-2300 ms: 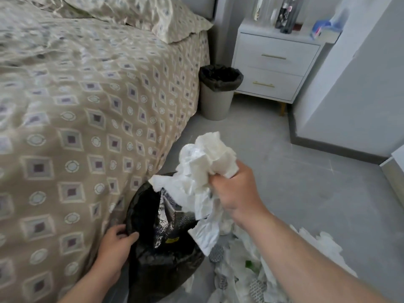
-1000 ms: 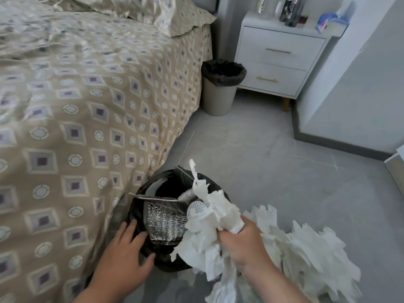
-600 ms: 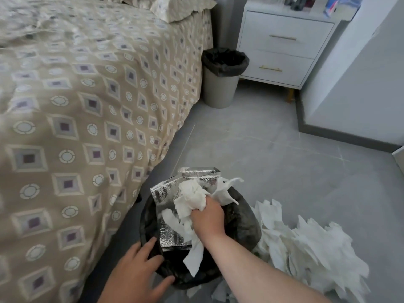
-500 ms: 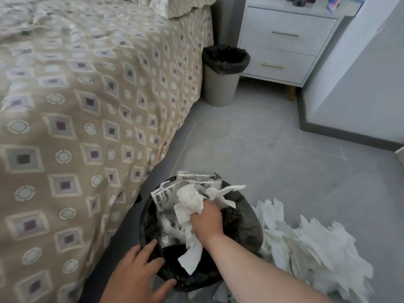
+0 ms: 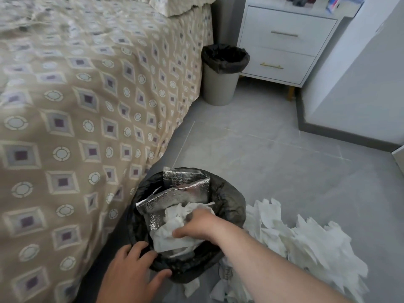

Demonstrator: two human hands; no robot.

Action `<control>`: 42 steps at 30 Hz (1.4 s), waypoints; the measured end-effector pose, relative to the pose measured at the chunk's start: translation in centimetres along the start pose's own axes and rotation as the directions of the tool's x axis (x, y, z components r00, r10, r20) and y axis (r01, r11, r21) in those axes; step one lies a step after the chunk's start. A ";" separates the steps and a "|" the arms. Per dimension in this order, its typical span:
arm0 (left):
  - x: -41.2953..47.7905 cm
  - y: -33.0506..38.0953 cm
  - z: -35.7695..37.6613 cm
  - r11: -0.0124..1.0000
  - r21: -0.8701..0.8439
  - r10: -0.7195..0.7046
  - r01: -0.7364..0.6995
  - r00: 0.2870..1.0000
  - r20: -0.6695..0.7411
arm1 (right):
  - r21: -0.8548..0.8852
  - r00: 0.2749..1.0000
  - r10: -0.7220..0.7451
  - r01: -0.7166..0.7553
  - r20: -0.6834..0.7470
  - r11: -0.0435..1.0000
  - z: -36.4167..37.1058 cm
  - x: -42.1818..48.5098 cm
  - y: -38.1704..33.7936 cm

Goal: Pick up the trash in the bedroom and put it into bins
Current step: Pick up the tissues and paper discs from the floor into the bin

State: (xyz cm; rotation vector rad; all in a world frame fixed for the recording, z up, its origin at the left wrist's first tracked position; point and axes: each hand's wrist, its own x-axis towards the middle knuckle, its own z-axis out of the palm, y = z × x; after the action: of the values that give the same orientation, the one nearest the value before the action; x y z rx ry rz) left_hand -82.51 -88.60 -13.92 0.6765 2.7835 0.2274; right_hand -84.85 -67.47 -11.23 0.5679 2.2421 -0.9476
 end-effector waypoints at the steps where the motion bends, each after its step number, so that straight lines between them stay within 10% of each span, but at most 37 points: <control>1: 0.0 0.1 -0.2 1.000 -0.001 -0.019 0.019 1.000 -0.001 | 0.064 0.997 -0.066 0.068 -0.028 0.996 -0.7 -0.6 -0.2; 6: 1.4 -0.6 -0.6 0.996 0.046 -0.076 0.076 0.997 -0.001 | 0.166 0.931 -0.310 0.342 -0.194 0.925 -4.4 -4.8 0.3; 12: 2.6 2.2 -5.6 0.966 0.250 -0.066 0.070 0.998 -0.021 | 0.024 0.930 -0.275 0.290 -0.244 0.957 -9.0 -8.8 6.0; 18: 4.9 13.1 -11.1 0.868 0.218 0.450 -0.446 0.892 0.034 | -0.003 0.930 -0.172 0.181 -0.326 0.984 -12.6 -12.2 13.7; 21: 7.4 18.9 -9.3 0.841 0.139 0.486 -0.522 0.844 0.227 | 0.144 0.918 -0.071 0.137 -0.390 0.980 -12.8 -13.0 17.7; 26: 11.5 25.8 -2.0 0.874 -0.017 0.438 -0.485 0.773 0.460 | 0.320 0.884 0.098 0.061 -0.457 0.946 -11.5 -13.2 25.5; 35: 11.5 28.7 12.8 0.997 -0.075 0.042 -0.007 0.875 0.482 | 0.316 0.840 0.278 -0.136 -0.467 0.939 -9.4 -10.7 35.8; 42: 11.6 27.7 15.9 0.977 -0.201 0.148 -0.067 0.895 0.420 | 0.140 0.905 0.269 -0.235 -0.329 0.962 -7.4 -6.0 34.8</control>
State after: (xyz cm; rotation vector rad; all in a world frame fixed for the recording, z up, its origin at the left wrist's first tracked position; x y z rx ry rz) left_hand -76.00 -57.44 -25.68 0.7334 2.2708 0.3066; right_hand -62.75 -40.21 -19.60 1.1166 2.3540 -0.8791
